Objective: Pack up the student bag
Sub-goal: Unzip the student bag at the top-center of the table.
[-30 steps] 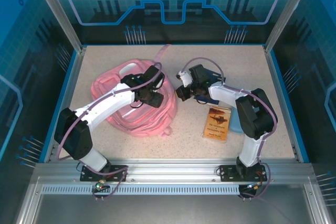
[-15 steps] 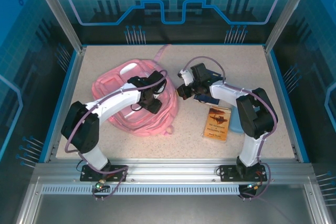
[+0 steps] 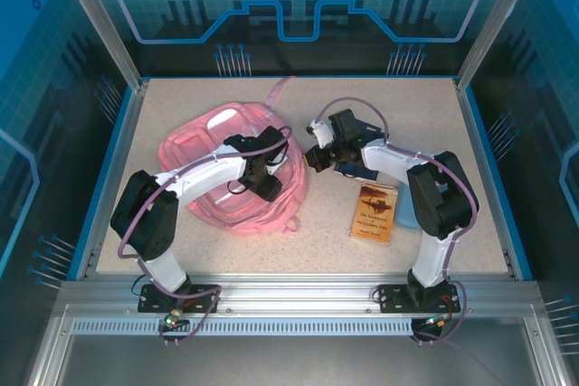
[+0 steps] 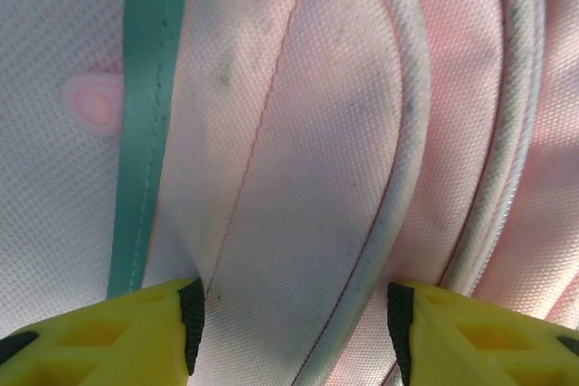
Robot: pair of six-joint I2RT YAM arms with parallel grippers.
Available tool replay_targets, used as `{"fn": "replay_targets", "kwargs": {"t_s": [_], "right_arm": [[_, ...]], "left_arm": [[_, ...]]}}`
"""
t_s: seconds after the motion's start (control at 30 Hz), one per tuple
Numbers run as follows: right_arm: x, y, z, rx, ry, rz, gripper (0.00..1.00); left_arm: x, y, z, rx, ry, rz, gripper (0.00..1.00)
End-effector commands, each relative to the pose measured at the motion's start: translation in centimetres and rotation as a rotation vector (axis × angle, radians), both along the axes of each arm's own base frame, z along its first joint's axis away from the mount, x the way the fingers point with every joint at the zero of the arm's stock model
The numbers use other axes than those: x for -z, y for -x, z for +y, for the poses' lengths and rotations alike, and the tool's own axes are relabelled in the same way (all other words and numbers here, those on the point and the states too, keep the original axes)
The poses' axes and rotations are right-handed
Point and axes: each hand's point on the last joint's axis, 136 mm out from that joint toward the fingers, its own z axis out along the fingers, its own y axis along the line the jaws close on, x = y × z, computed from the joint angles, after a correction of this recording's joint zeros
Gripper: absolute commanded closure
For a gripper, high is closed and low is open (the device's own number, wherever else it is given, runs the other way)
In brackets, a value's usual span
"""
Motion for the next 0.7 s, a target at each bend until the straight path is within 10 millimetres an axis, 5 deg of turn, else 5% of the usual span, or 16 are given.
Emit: {"fn": "replay_targets", "kwargs": {"t_s": [0.0,0.23,0.33,0.5,0.67], "right_arm": [[-1.3,-1.1,-0.6,0.015,-0.01,-0.027,1.0],[-1.6,-1.0,-0.7,0.018,-0.012,-0.032,1.0],[-1.6,-0.8,-0.8,0.018,-0.007,-0.034,1.0],[-1.3,0.6,-1.7,0.017,0.011,-0.033,1.0],[-1.8,3.4,-2.1,-0.004,-0.015,-0.037,1.0]], "left_arm": [[0.0,-0.4,1.0,0.008,-0.057,-0.036,0.5],[-0.2,-2.0,1.7,-0.007,-0.104,-0.092,0.6],[-0.4,-2.6,1.6,-0.021,-0.103,-0.115,0.71],[-3.0,-4.7,0.4,-0.125,-0.009,-0.221,0.93],[-5.4,-7.0,-0.2,-0.271,0.056,-0.302,0.97]]}}
